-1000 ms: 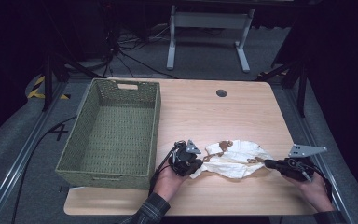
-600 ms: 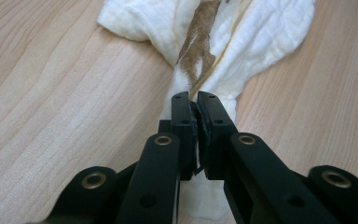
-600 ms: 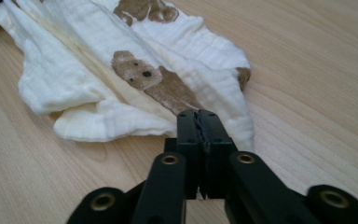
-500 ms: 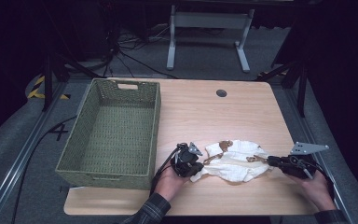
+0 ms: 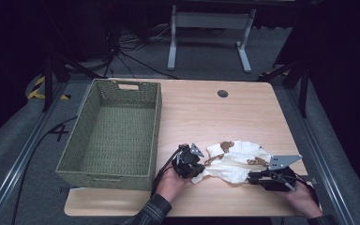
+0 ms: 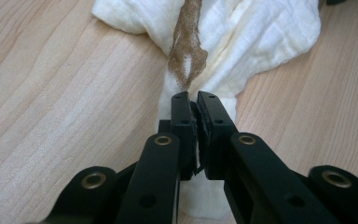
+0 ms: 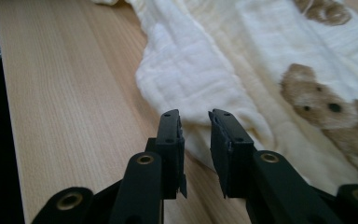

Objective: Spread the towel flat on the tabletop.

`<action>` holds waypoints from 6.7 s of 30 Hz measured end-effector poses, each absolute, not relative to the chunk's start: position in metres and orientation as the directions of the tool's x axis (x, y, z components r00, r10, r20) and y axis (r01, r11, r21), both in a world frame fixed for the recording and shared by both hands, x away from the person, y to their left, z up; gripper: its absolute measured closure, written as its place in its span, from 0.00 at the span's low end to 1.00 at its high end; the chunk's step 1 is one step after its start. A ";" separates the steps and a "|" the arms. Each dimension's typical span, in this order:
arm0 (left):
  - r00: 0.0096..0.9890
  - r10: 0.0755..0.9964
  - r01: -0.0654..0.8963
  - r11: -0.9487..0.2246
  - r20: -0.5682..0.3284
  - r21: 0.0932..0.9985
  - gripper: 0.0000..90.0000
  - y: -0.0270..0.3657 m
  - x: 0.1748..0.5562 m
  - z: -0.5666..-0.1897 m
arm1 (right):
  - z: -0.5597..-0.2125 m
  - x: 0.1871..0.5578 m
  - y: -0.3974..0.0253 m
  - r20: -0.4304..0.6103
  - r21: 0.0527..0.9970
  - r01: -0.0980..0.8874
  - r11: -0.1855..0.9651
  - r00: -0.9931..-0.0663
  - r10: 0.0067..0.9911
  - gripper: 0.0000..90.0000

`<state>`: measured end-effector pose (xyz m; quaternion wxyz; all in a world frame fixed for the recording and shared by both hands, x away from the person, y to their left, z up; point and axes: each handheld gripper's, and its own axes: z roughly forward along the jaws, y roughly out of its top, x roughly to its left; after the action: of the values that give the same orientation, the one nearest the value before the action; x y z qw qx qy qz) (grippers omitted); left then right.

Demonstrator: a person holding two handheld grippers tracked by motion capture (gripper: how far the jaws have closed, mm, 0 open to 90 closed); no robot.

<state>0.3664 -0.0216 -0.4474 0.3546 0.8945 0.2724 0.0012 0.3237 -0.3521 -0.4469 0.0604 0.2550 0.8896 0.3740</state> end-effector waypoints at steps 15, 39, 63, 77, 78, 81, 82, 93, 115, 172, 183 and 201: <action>0.850 0.492 0.484 -0.585 -0.189 0.650 0.95 -0.018 0.366 -0.444 | -0.443 0.320 -0.362 0.042 0.690 0.406 0.600 -0.849 0.527 0.99; 0.879 0.420 0.453 -0.592 -0.225 0.666 0.83 -0.018 0.339 -0.438 | -0.439 0.291 -0.425 0.088 0.717 0.487 0.499 -0.773 0.629 0.96; 0.863 0.471 0.447 -0.545 -0.182 0.709 0.66 -0.027 0.369 -0.422 | -0.429 0.312 -0.409 0.086 0.750 0.463 0.472 -0.777 0.624 0.76; 0.839 0.529 0.451 -0.539 -0.131 0.711 0.66 -0.046 0.410 -0.415 | -0.424 0.331 -0.398 0.076 0.767 0.441 0.466 -0.784 0.616 0.77; 0.837 0.532 0.453 -0.542 -0.128 0.708 0.66 -0.048 0.413 -0.416 | -0.423 0.332 -0.397 0.075 0.767 0.439 0.468 -0.786 0.614 0.77; 0.828 0.545 0.471 -0.544 -0.134 0.694 0.66 -0.050 0.421 -0.420 | -0.422 0.336 -0.394 0.069 0.770 0.433 0.469 -0.787 0.613 0.77; 0.826 0.546 0.473 -0.543 -0.136 0.694 0.66 -0.051 0.423 -0.422 | -0.422 0.339 -0.394 0.067 0.770 0.431 0.471 -0.788 0.611 0.77; 0.820 0.551 0.504 -0.567 -0.154 0.652 0.64 -0.059 0.442 -0.440 | -0.419 0.357 -0.392 0.061 0.774 0.437 0.458 -0.771 0.633 0.77; 0.851 0.499 0.481 -0.618 -0.162 0.622 0.80 -0.072 0.440 -0.454 | -0.427 0.407 -0.412 0.065 0.753 0.514 0.410 -0.679 0.731 0.77; 0.904 0.415 0.386 -0.694 -0.101 0.608 0.94 -0.040 0.349 -0.446 | -0.448 0.318 -0.365 0.087 0.672 0.469 0.573 -0.819 0.568 0.94; 0.900 0.420 0.403 -0.691 -0.121 0.600 0.89 -0.037 0.348 -0.449 | -0.429 0.308 -0.387 0.062 0.749 0.440 0.496 -0.791 0.608 0.90; 0.902 0.413 0.402 -0.694 -0.127 0.597 0.84 -0.036 0.347 -0.448 | -0.445 0.345 -0.390 0.099 0.690 0.508 0.516 -0.772 0.627 0.92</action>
<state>0.3472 -0.0362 -0.4475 0.3225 0.9203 0.2214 0.0083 0.3453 -0.3898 -0.4448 0.0814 0.3275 0.8668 0.3671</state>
